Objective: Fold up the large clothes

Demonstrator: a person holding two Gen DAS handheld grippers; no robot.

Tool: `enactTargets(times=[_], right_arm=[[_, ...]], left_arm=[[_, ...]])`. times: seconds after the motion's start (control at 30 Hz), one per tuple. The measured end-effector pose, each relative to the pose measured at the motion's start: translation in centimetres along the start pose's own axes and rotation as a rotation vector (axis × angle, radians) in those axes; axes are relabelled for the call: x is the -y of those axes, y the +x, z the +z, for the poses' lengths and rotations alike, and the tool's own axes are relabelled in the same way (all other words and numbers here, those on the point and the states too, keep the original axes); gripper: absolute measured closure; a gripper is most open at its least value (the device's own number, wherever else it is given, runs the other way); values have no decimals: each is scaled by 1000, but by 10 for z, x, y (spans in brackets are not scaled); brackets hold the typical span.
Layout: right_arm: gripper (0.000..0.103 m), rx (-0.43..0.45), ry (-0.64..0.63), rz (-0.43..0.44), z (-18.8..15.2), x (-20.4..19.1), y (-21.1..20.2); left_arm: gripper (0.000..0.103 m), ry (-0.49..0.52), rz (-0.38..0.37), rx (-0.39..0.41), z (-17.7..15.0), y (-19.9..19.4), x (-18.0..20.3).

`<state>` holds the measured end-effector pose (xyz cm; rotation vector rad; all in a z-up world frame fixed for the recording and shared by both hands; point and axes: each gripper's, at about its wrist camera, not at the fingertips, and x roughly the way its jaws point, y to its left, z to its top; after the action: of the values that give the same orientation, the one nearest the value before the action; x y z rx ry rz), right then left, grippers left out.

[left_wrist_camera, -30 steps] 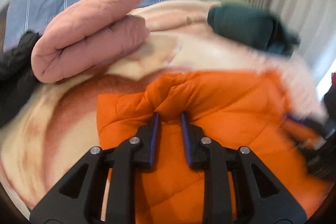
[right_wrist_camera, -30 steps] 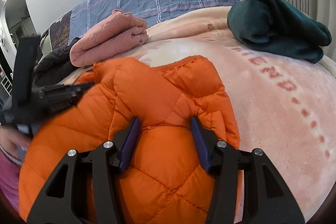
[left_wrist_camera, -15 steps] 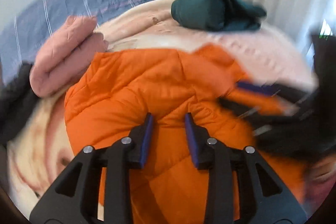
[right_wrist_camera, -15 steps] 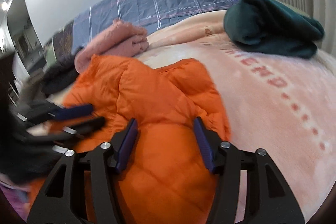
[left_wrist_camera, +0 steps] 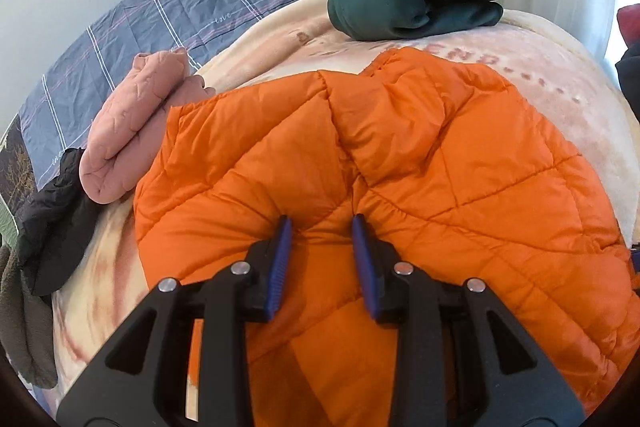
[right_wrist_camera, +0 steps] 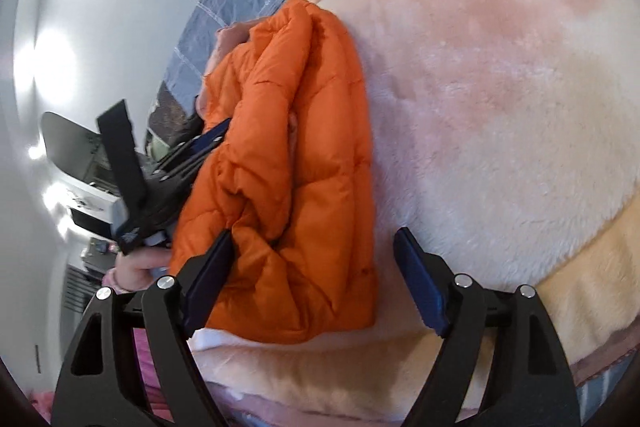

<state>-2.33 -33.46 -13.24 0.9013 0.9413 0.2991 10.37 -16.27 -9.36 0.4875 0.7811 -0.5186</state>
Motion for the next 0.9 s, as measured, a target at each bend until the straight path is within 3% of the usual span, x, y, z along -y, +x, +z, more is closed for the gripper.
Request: enactTargets(times=[0.07, 0.23, 0.47, 0.6, 0.77, 0.8, 0.87, 0.9], right_arm=[[18, -36, 43, 58, 2, 2, 5], [6, -70, 124, 80, 10, 4, 17], [6, -84, 169, 134, 7, 10, -2], [2, -72, 152, 126, 6, 6, -6], [2, -110, 98, 57, 15, -3, 30], [6, -96, 94, 43, 16, -3, 33], [43, -62, 93, -12, 14, -1, 28], [47, -55, 84, -4, 12, 0, 26]], left_arm=[[71, 1, 1, -1, 1, 1, 0], [71, -4, -2, -4, 0, 1, 0], [71, -5, -4, 6, -1, 0, 0], [71, -5, -1, 3, 0, 0, 0], [71, -5, 0, 6, -2, 0, 0], [71, -11, -6, 9, -2, -1, -2], [71, -38, -33, 26, -3, -4, -8], [69, -67, -62, 40, -3, -7, -15]])
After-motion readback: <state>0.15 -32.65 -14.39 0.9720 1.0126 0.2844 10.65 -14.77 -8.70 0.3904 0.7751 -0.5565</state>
